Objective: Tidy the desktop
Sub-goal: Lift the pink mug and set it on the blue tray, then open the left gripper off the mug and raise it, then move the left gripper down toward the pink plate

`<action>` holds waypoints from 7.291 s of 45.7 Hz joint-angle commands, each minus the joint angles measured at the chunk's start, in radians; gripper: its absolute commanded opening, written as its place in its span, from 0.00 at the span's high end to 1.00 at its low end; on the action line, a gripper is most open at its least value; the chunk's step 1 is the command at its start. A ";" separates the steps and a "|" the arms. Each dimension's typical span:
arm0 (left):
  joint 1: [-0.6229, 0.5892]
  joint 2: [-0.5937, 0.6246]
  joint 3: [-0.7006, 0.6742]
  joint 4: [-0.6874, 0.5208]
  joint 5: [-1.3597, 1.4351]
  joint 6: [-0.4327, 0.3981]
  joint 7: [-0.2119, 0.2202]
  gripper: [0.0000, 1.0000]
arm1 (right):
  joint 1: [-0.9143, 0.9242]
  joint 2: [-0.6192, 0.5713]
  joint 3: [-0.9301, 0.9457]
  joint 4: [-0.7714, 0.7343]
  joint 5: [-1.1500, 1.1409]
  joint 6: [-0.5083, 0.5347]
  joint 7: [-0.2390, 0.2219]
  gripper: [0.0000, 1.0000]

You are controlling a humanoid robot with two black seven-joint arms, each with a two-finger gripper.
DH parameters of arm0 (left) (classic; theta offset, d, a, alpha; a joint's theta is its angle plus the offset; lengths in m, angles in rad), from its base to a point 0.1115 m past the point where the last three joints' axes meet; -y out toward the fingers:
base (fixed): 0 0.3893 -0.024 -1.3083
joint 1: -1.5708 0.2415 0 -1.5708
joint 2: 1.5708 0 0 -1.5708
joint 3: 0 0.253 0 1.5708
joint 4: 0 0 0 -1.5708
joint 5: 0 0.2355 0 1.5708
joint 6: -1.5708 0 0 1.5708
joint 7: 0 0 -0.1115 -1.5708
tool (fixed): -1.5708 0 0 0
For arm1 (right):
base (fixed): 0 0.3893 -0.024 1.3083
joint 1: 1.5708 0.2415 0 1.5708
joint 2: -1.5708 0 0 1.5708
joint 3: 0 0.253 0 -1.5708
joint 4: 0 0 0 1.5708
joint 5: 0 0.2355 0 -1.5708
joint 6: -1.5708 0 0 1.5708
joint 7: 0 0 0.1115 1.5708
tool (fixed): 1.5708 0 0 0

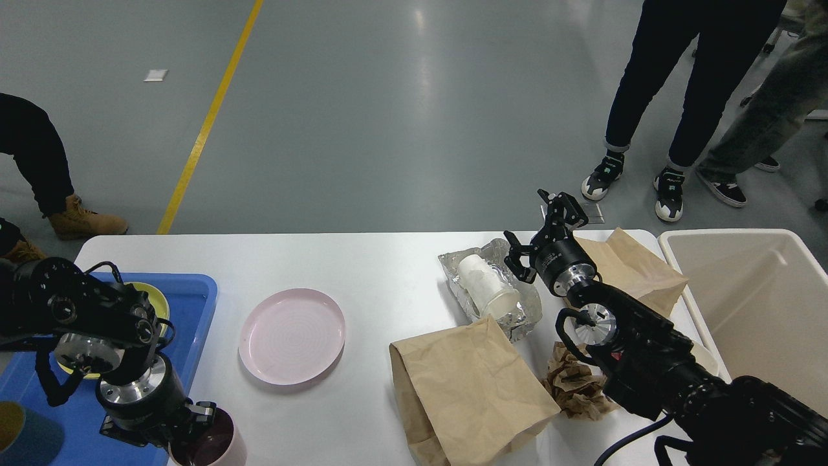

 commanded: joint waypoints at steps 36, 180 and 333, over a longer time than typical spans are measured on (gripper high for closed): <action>-0.664 0.050 0.368 -0.002 -0.137 -0.530 -0.126 1.00 | 0.000 0.000 0.000 0.000 0.000 0.000 0.000 0.00; -0.167 0.201 0.163 0.492 -0.046 -0.530 -0.047 0.26 | 0.000 0.000 0.000 0.000 0.000 0.000 0.000 0.00; 0.284 -0.197 -0.006 0.467 -0.456 0.379 -0.288 0.07 | 0.000 0.000 0.000 0.000 0.000 0.000 0.000 0.00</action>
